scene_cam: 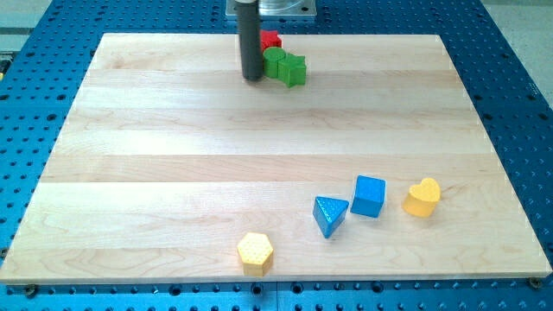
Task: Move the hexagon diagonally to the heart
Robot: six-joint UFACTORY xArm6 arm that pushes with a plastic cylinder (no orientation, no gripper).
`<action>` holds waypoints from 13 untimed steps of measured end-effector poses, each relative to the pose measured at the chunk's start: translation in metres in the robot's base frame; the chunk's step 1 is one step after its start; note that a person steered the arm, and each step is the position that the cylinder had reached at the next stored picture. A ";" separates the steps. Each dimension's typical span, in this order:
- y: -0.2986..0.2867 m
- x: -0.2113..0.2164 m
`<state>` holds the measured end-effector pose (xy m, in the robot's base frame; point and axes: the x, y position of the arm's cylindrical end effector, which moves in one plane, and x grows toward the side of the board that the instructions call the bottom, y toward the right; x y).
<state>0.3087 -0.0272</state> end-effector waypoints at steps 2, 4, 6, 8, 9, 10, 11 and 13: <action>-0.024 0.169; -0.055 0.305; -0.048 0.310; 0.051 0.310; 0.143 0.309; 0.176 0.267; 0.199 0.215; 0.176 0.228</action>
<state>0.5372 0.1490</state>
